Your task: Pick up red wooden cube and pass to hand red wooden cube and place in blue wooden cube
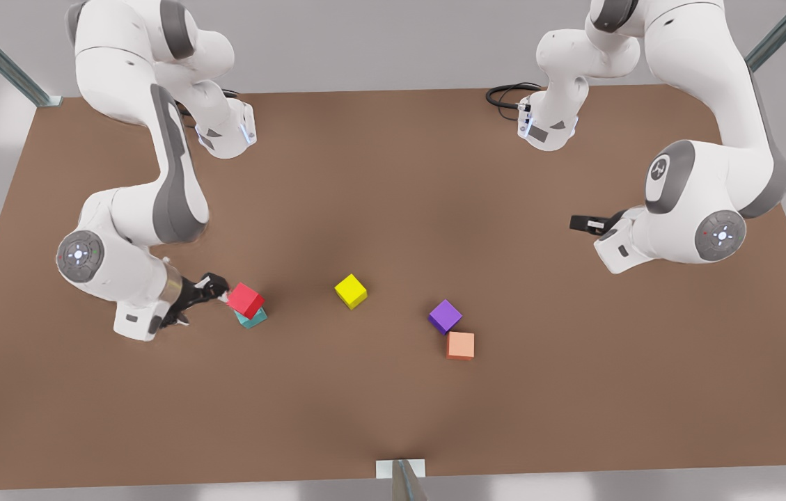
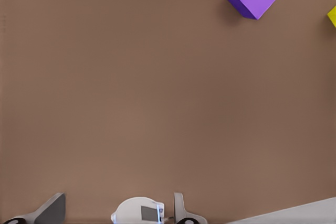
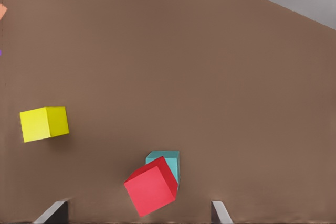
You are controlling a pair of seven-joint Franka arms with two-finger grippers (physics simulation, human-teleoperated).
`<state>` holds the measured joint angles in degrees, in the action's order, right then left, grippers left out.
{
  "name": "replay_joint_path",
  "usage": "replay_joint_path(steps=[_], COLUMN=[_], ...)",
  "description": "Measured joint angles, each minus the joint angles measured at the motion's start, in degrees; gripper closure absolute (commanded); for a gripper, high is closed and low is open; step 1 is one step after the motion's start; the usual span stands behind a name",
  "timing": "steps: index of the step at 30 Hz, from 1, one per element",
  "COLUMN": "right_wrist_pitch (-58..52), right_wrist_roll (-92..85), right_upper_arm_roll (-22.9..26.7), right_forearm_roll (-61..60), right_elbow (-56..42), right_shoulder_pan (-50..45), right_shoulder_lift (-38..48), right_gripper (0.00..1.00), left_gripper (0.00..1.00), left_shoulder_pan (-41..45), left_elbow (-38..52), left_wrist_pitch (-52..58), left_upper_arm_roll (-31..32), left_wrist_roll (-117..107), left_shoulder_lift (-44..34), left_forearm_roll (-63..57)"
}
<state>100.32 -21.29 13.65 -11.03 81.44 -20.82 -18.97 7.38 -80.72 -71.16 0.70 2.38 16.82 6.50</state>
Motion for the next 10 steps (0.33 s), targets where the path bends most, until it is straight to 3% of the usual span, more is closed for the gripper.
replay_joint_path(steps=[3, 10], right_wrist_pitch=[-5.0, -10.4], right_wrist_roll=[4.8, 12.6], right_upper_arm_roll=[0.3, 0.3], right_forearm_roll=[3.6, 6.1], right_elbow=[0.7, 3.4], right_shoulder_pan=[1.7, 3.7], right_shoulder_lift=[5.4, 7.9], right_gripper=[0.00, 0.00], left_gripper=[0.00, 0.00], left_shoulder_pan=[0.0, 0.0], left_elbow=[0.1, 0.2], left_wrist_pitch=[0.3, 1.1], left_upper_arm_roll=[0.0, 0.0], left_wrist_roll=[0.0, -0.1], left_shoulder_lift=[-0.1, -0.2], left_forearm_roll=[0.0, -0.1])
